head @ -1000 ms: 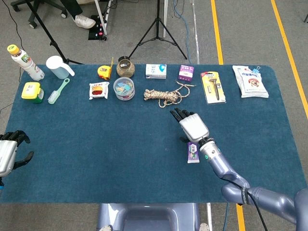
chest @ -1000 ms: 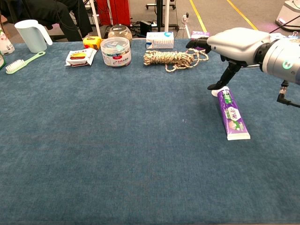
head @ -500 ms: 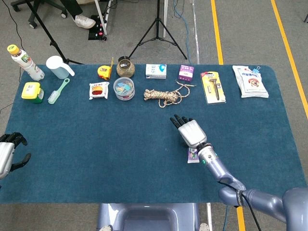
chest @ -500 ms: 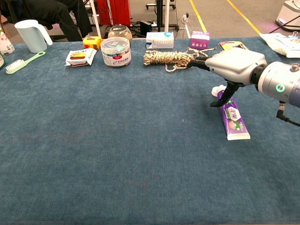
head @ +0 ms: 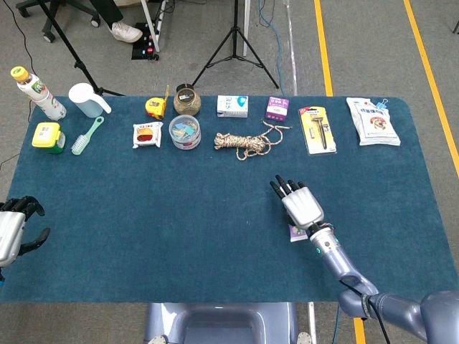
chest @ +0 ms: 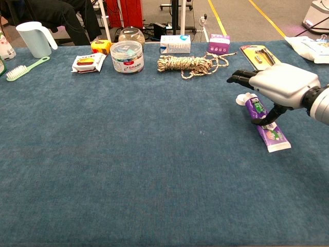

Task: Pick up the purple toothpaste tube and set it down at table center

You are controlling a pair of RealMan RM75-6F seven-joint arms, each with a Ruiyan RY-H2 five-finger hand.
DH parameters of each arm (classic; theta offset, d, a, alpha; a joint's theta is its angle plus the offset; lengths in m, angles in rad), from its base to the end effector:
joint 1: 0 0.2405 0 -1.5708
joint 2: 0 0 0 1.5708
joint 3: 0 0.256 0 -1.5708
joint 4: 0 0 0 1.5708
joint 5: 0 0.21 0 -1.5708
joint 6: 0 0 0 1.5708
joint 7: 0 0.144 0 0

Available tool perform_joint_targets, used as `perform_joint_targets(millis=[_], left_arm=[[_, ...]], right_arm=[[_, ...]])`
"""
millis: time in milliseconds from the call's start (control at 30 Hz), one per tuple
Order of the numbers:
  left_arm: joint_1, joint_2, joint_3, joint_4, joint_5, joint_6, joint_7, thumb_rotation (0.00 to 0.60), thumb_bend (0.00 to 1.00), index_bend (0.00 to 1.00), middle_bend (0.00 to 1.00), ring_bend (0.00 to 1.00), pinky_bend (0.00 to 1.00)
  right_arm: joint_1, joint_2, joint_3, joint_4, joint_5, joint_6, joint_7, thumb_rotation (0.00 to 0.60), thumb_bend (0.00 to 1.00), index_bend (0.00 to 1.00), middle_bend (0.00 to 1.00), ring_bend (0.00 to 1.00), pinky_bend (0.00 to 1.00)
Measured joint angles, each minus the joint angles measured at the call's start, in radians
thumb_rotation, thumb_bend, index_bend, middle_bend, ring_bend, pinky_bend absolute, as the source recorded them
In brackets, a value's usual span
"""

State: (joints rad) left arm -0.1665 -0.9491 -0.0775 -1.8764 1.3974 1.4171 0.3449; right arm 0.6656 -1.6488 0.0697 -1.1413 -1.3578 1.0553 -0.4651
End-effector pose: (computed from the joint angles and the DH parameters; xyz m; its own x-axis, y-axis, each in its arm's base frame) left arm -0.2666 0.2045 0.1861 0.6017 0.0244 0.7984 0.7987 -0.0187 -0.6014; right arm -0.2110 -0.3426 -0.0250 0.7628 -0.0176 0.6463 -0.5889 -0.4315 0.6833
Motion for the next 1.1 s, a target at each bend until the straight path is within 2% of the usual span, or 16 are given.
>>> perform_joint_targets(millis=[300,600,700,900,1100], left_arm=[[-0.005,-0.001,0.001,-0.012,-0.001,-0.002,0.01,0.537,0.27,0.45,0.35,0.33,0.39],[-0.013,-0.011,0.001,-0.007,-0.003,-0.011,0.008,0.538,0.27,0.45,0.35,0.33,0.39],[-0.013,-0.014,0.003,-0.001,-0.005,-0.013,0.004,0.539,0.27,0.45,0.35,0.33,0.39],[-0.016,-0.018,0.003,0.011,-0.007,-0.018,-0.006,0.539,0.27,0.45,0.35,0.33,0.39],[-0.015,-0.016,0.005,0.02,-0.004,-0.015,-0.02,0.54,0.27,0.45,0.35,0.33,0.39]], right_arm=[[-0.038,0.032,-0.03,0.076,-0.04,0.023,0.053,0.497,0.26,0.0,0.03,0.2,0.3],[-0.054,0.072,-0.017,0.152,-0.02,-0.011,0.119,0.498,0.26,0.0,0.04,0.2,0.29],[-0.053,0.098,-0.007,0.122,-0.003,-0.039,0.159,0.5,0.26,0.0,0.07,0.21,0.29],[-0.047,0.171,0.021,-0.016,0.056,-0.121,0.213,0.496,0.26,0.03,0.12,0.25,0.31],[-0.028,0.205,0.055,-0.087,0.15,-0.197,0.21,0.499,0.26,0.17,0.23,0.34,0.37]])
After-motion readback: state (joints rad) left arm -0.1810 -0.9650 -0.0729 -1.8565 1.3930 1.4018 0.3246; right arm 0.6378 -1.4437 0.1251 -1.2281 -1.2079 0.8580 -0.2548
